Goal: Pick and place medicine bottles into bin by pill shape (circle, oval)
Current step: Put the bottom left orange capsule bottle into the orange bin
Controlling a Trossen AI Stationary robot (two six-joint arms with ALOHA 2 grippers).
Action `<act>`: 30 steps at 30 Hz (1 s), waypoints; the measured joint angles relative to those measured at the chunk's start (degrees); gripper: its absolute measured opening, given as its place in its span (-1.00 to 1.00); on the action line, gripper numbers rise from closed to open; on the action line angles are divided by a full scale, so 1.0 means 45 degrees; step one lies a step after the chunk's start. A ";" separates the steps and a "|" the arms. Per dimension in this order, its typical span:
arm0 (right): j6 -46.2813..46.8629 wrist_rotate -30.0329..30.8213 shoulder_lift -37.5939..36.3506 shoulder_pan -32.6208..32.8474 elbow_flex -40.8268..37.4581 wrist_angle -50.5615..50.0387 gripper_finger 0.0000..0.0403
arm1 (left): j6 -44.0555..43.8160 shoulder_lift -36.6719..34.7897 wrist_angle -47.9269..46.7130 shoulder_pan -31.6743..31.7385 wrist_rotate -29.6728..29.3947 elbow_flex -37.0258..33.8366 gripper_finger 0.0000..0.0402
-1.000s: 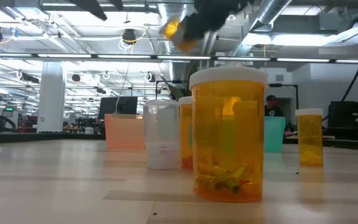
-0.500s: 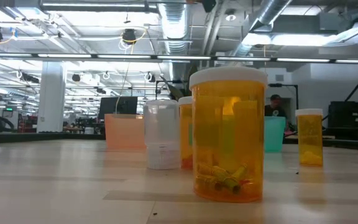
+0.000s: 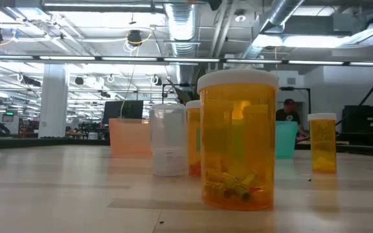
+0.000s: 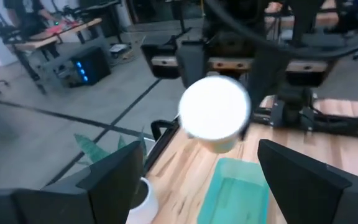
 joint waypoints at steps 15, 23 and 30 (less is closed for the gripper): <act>-0.0064 0.0668 0.1137 0.0025 -0.0011 0.0047 -0.08 | 0.1615 0.2663 -0.4976 0.1661 0.2516 0.3328 0.60; -0.0217 0.0649 0.1099 0.0010 -0.0005 0.0073 -0.08 | 0.1830 0.2516 -0.5047 0.2186 0.3400 0.3316 0.60; -0.0321 0.0639 0.1089 0.0120 -0.0005 0.0067 -0.05 | 0.2119 0.2685 -0.5029 0.2483 0.4836 0.3311 0.60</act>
